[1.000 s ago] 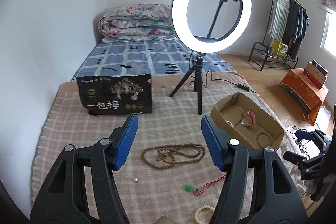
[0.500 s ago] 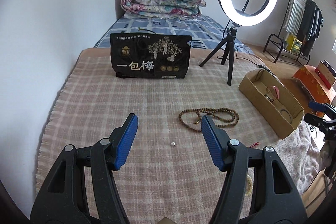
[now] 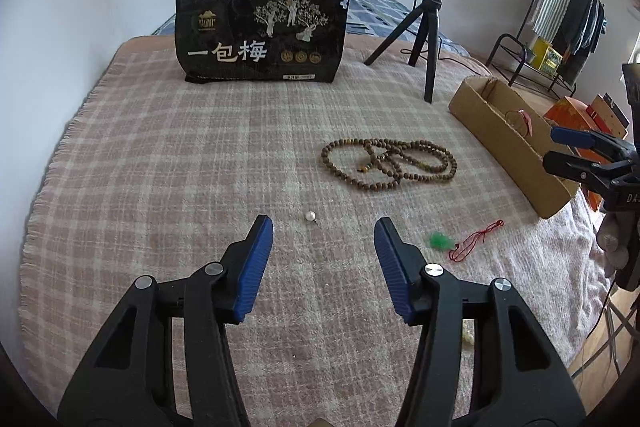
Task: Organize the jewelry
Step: 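Withdraw both open tools from the box toward the brown bead mala, then close the right tool on the brown bead mala and lift it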
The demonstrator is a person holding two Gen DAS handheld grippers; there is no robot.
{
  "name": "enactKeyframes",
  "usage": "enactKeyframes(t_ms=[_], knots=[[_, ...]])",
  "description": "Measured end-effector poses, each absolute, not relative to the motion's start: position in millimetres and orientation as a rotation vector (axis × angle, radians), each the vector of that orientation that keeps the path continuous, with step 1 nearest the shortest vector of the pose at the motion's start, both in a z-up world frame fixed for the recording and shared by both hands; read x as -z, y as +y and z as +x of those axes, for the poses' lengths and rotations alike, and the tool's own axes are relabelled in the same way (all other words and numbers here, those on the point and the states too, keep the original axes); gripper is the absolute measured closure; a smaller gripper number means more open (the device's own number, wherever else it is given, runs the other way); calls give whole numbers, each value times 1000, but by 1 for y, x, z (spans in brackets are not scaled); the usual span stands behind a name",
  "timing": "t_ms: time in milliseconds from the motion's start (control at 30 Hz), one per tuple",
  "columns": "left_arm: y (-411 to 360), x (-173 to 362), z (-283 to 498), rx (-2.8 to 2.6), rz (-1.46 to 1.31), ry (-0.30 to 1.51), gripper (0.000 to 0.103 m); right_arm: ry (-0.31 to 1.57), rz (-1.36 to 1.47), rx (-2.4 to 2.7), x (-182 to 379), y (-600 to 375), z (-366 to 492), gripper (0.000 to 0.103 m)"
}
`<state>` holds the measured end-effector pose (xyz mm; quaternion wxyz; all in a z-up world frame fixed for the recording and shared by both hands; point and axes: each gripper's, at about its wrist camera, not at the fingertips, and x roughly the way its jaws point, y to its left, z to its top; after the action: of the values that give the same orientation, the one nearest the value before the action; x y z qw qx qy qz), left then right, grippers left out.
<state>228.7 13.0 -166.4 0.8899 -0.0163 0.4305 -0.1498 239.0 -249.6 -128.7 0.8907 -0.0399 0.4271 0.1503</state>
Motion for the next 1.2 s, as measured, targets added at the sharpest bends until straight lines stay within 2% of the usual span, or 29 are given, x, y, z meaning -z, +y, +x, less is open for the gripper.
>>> enactKeyframes(t_ms=[33,167,300,367,667,767,833,1200], knots=[[12,170,230,316,-34,899,48,898,-99,-324,133,-245,243,4],[9,185,239,324,-38,921,63,934,-165,-377,151,-224,260,0],[5,198,248,338,-31,935,64,967,-250,-419,170,-204,278,0],[3,205,253,342,-22,940,72,982,-284,-443,177,-194,286,0],[-2,227,268,362,-34,965,74,1027,-418,-517,210,-157,319,0],[-2,231,270,368,-33,972,81,1032,-473,-514,219,-150,328,0],[-2,233,272,368,-34,974,81,1027,-501,-503,224,-148,334,0],[2,240,277,372,-65,986,89,1101,-410,-525,247,-152,365,0]])
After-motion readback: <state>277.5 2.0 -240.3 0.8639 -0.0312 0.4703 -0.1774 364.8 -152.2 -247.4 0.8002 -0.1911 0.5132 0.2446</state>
